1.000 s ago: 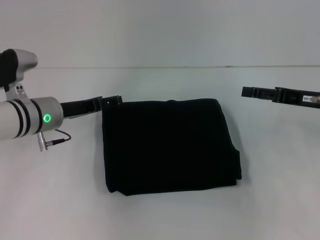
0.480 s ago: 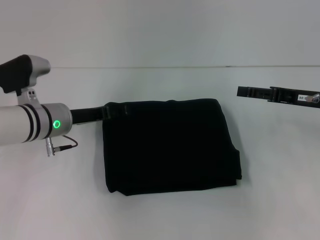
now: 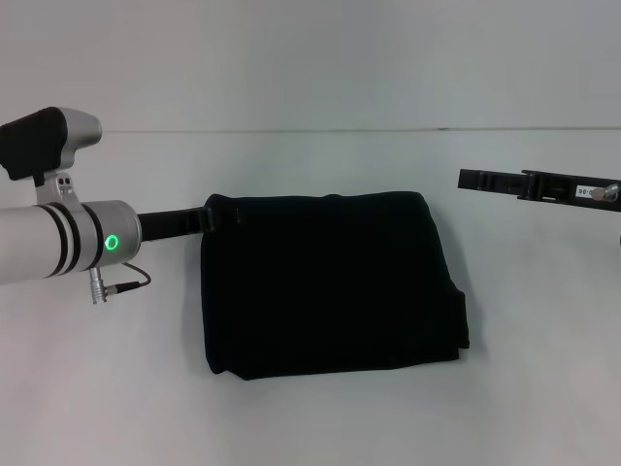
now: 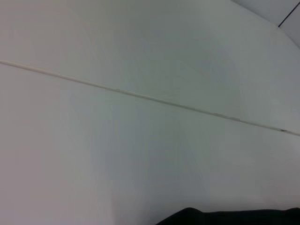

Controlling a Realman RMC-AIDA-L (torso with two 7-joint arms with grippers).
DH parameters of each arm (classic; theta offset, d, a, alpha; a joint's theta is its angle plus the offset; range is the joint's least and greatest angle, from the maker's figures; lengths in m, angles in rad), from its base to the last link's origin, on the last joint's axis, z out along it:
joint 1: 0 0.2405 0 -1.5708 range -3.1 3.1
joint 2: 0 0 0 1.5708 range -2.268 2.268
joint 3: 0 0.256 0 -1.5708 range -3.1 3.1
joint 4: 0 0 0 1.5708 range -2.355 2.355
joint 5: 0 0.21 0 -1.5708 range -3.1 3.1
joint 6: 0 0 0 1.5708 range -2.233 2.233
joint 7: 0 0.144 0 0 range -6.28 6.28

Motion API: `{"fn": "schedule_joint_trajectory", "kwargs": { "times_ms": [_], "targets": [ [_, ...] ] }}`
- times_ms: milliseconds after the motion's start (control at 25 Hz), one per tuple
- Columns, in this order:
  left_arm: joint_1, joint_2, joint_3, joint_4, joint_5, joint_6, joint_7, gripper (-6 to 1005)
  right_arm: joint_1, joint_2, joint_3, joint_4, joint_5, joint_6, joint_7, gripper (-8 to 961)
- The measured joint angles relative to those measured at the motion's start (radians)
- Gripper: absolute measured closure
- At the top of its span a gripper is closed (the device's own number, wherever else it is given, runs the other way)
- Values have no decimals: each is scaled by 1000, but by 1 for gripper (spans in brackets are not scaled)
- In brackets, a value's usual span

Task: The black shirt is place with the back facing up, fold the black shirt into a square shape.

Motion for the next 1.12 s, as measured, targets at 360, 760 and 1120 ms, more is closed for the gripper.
{"fn": "schedule_joint_trajectory", "kwargs": {
  "times_ms": [360,760,1120],
  "targets": [
    [-7,0,7,-5,-3,-5,13,490,1,0,-2,0,0,1,-3,101],
    [-31,4,6,-5,-4,-5,14,888,1,11,-2,2,0,1,-18,100],
    [-80,13,9,-7,4,-4,13,959,3,22,1,2,0,1,-29,99]
  ]
}}
